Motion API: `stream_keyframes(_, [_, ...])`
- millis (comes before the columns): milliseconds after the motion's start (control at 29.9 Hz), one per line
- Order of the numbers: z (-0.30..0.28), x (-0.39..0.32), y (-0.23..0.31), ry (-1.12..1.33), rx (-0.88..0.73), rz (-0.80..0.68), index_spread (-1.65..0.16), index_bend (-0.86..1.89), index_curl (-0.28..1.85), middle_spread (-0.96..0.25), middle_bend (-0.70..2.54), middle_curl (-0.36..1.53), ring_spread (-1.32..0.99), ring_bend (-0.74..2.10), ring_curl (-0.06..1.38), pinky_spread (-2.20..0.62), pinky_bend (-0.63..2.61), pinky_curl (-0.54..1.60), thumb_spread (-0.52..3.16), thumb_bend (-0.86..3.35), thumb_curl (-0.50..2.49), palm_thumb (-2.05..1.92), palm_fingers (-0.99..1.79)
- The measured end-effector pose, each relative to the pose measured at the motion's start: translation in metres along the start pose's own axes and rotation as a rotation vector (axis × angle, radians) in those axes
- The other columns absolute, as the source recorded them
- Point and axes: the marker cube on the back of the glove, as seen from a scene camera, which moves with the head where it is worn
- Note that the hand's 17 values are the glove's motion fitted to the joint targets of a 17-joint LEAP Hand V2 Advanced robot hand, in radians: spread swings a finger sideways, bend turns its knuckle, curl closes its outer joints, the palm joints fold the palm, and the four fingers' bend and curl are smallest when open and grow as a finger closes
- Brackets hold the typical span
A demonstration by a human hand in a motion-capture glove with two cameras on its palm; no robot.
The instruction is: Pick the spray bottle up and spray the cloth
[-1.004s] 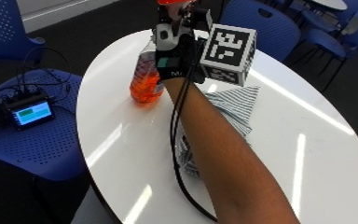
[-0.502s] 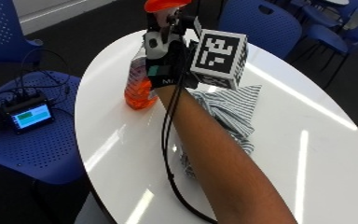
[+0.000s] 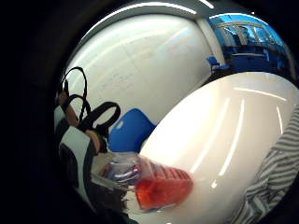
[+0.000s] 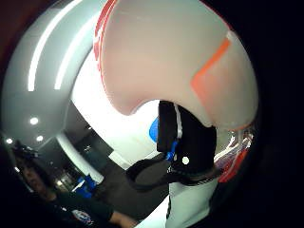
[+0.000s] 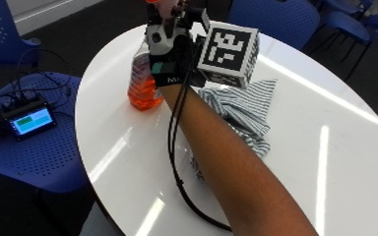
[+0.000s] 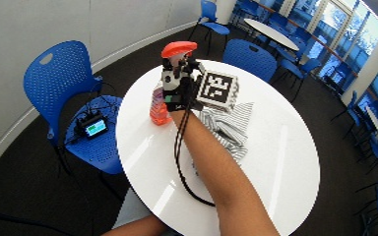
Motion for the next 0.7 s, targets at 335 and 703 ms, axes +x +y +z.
stream_keyframes(335, [0.011,0.002,0.01,-0.019,-0.014,0.032,-0.26,0.12,0.33,-0.16,0.74,0.52,-0.18,0.88,0.45,-0.25,0.51,0.38,1.37,-0.01,0.33,0.57,1.31])
stream_keyframes(703, [0.019,0.004,0.018,-0.092,-0.121,0.143,-0.28,0.13,0.33,-0.16,0.73,0.52,-0.17,0.83,0.44,-0.24,0.53,0.38,1.35,-0.02,0.35,0.55,1.27])
